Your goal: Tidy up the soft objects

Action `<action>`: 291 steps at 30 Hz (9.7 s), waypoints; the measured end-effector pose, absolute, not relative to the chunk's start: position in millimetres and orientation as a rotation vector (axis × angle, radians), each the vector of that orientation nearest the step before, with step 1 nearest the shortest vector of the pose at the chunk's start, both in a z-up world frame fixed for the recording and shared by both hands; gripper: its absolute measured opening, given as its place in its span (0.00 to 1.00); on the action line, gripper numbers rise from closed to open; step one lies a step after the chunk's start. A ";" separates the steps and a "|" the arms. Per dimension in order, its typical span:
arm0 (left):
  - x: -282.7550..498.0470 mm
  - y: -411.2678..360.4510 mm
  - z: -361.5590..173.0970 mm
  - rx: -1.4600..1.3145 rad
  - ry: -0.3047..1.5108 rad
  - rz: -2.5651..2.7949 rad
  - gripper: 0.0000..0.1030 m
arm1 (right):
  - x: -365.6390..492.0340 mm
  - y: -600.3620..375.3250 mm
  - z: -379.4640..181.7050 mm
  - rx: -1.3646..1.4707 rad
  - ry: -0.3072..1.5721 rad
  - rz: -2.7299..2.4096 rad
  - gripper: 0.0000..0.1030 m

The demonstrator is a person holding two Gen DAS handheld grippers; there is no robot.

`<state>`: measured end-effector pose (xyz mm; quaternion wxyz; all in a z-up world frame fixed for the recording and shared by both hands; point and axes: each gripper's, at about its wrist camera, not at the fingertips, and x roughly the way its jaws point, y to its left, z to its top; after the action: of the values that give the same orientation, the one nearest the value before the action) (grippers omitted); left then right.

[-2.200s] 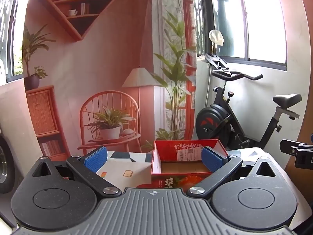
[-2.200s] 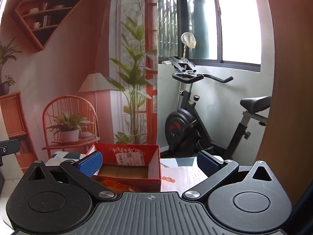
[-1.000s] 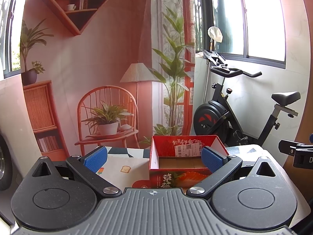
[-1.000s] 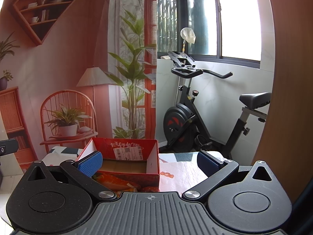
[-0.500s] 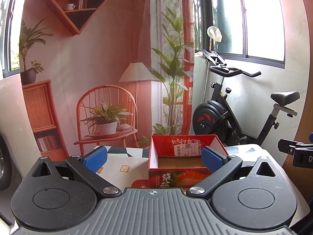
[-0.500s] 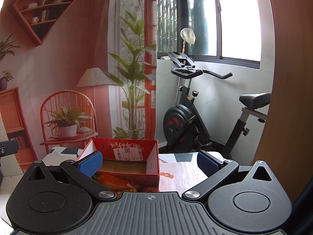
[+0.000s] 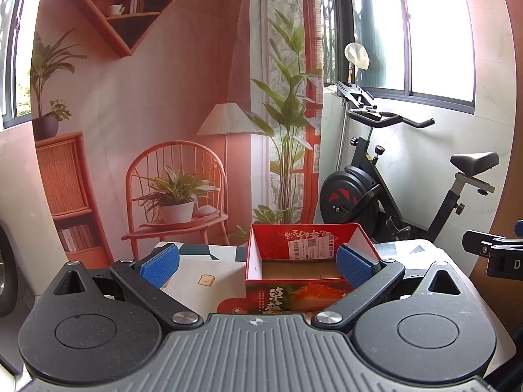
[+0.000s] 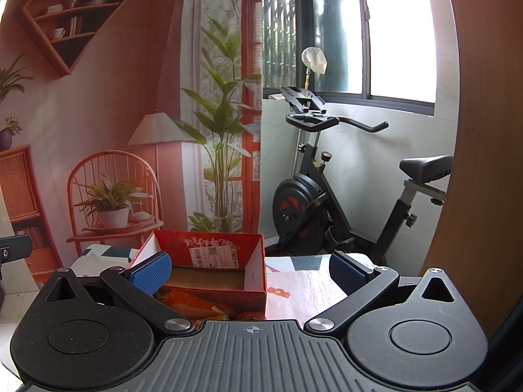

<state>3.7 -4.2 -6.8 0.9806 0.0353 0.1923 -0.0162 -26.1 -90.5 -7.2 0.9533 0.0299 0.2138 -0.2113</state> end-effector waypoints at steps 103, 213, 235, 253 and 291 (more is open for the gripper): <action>108.8 52.9 -280.7 -0.028 1.041 -0.325 0.21 | -2.4 -137.7 -270.7 0.332 1.072 -0.254 0.14; 216.2 6.1 -146.8 0.011 0.683 -0.327 0.56 | 188.8 -168.9 -176.1 -0.010 0.682 -0.196 0.53; 98.2 28.4 -212.5 -0.126 0.787 -0.393 0.56 | 57.2 -110.1 -213.7 0.024 0.704 -0.156 0.62; 120.2 19.5 -298.0 -0.171 1.089 -0.379 0.52 | 57.5 -91.1 -253.5 -0.021 0.799 -0.160 0.71; 115.9 28.4 -297.3 -0.229 1.102 -0.426 0.31 | 30.2 -125.8 -267.4 0.244 0.811 -0.178 0.45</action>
<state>115.9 28.4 -297.3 0.8243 -0.1077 0.5184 -0.2004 30.2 -125.8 -267.4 0.9078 0.1181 0.3930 -0.0864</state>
